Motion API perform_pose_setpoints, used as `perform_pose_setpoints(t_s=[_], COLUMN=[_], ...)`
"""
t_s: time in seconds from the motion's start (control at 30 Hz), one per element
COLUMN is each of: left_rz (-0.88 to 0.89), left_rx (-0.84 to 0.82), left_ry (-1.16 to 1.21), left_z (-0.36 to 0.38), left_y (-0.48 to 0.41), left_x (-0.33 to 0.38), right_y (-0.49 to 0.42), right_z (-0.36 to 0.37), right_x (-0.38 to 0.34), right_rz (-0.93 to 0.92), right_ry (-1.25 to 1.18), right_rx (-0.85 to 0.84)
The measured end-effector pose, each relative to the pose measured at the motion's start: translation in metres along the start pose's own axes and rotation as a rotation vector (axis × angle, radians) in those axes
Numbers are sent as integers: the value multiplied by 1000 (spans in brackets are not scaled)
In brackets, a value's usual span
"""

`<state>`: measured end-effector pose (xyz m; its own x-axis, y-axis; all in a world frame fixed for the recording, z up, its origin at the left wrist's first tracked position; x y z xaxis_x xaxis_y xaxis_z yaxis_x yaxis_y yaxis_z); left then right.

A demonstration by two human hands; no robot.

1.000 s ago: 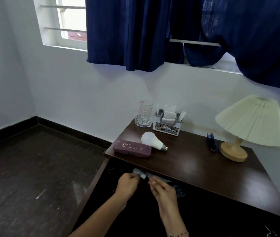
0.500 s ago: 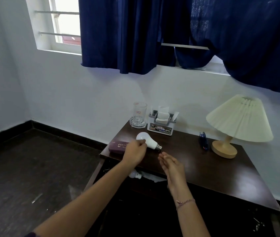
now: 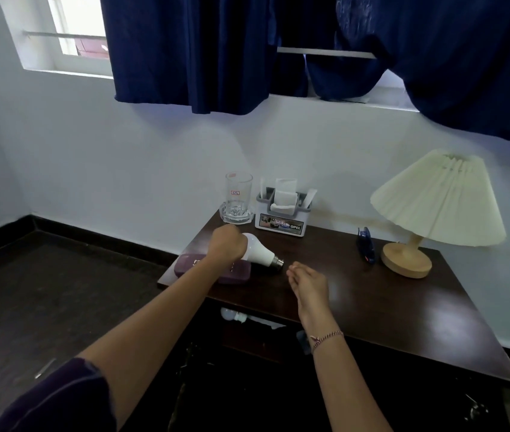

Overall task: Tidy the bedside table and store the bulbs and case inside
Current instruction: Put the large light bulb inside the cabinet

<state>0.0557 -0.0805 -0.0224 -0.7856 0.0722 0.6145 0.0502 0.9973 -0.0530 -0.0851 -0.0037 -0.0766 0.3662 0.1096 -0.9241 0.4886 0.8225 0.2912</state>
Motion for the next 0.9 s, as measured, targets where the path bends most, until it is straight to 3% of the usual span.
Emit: perform_pose_setpoints(t_s=[0.37,0.9], left_rz=[-35,2], left_rx=[21,111], left_ry=[7,317], left_z=[8,-21], left_y=[-13,46], left_x=[1,6], right_y=[-9,31], right_z=[13,-8], right_x=[10,-30], right_rz=[-22,-162], right_ry=[64,81], right_rx=[7,103])
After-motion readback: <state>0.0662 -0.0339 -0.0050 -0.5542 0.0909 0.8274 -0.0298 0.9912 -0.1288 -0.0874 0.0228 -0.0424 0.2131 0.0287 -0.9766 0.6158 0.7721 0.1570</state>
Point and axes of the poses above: each hand's wrist, its own y-axis away from the middle knuckle, its own z-axis out of the palm, x = y × z, the point moved 2 cm from there along -y, towards the middle knuckle, and after that the axes turned 1 degree about y, right-handed, at the moved point
